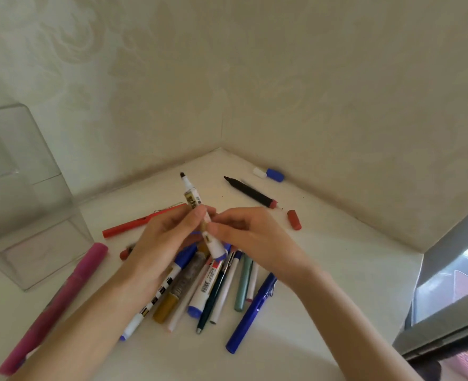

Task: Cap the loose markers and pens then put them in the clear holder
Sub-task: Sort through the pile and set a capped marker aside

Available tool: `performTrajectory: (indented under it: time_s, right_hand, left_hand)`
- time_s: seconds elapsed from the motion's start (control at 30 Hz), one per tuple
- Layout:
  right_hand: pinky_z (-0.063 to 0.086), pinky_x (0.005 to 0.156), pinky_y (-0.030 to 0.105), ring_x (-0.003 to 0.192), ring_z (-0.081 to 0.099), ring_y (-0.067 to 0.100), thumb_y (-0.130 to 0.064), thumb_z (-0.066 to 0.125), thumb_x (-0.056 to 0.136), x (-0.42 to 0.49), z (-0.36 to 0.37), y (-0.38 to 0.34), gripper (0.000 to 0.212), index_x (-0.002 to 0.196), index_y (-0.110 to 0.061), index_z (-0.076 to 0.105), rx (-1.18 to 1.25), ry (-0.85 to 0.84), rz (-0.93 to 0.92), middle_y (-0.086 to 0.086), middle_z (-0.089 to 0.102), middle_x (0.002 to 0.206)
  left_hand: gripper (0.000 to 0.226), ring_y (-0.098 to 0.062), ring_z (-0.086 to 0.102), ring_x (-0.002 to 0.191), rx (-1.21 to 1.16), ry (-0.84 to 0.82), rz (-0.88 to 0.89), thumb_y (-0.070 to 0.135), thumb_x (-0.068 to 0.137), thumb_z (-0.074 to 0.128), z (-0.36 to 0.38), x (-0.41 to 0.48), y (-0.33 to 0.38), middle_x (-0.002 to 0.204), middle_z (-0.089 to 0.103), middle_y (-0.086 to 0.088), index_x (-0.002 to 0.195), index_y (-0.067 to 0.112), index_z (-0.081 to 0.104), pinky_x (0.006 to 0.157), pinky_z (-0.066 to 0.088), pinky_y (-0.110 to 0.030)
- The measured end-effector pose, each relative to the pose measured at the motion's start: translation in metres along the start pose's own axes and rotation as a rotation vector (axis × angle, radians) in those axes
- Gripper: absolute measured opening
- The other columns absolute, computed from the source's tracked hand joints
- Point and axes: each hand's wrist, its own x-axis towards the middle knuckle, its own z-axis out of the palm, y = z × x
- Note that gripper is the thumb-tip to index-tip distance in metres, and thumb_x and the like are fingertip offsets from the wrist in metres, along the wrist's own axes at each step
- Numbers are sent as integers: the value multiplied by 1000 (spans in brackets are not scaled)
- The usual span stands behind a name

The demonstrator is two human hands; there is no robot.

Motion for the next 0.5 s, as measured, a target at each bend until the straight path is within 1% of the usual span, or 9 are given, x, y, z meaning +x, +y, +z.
performTrajectory:
  time_s: [0.03,0.1,0.17,0.2,0.23,0.27,0.33,0.4,0.5]
  right_hand:
    - [51,65,14,75,66,1,-46,56,84,8,-9,4,17,81,-34,69,-45,40,13,-11,71,83]
    - [46,66,23,76,63,11,-36,54,90,35,-42,20,22,87,-22,70,-135,312,86,-3,71,84]
    - [43,78,28,93,59,19,-21,48,95,64,-81,40,23,107,-11,65,-312,548,204,5,66,106]
    - [41,88,29,107,56,22,-15,45,96,76,-96,51,28,118,-8,60,-406,568,250,8,62,119]
    - [37,97,29,117,51,25,-11,43,96,86,-107,64,32,125,-5,54,-484,531,277,11,56,129]
    - [35,99,30,121,49,28,-8,43,95,94,-113,76,33,127,-3,52,-554,476,285,14,54,131]
    - [39,90,32,110,54,32,-6,48,91,105,-115,93,27,115,1,58,-681,421,283,19,59,118]
    - [41,79,32,95,56,29,-8,53,88,110,-111,100,18,102,-1,61,-727,451,293,18,61,106]
    - [41,74,28,88,54,24,-8,56,87,109,-107,97,15,100,-3,61,-713,483,332,15,61,105]
  left_hand:
    - [28,-19,69,89,-41,26,3,38,77,57,-3,1,-1,93,72,-4,92,17,69,69,56,-24]
    - [31,-20,69,87,-72,83,15,37,75,58,-8,2,-1,89,72,-6,92,14,67,70,56,-26]
    - [33,-15,69,79,-39,118,24,40,74,59,-8,2,-1,80,71,-2,92,13,67,65,55,-21]
    - [32,-12,68,74,-7,128,28,41,75,59,-7,3,-1,76,71,0,91,14,67,62,54,-18]
    - [31,-10,68,70,20,136,30,41,76,59,-6,3,-2,74,70,2,90,15,68,60,52,-16]
    - [29,-9,67,68,33,143,31,40,77,59,-6,4,-2,72,70,3,89,15,68,58,51,-15]
    - [27,-7,66,66,40,153,28,39,78,58,-6,5,-2,72,69,4,88,17,69,57,51,-14]
    - [29,-8,65,66,70,154,35,41,75,58,-8,6,-3,71,69,4,88,17,68,58,51,-15]
    - [37,-4,63,63,122,159,65,48,68,59,-8,5,-3,68,67,7,89,18,68,56,49,-12]
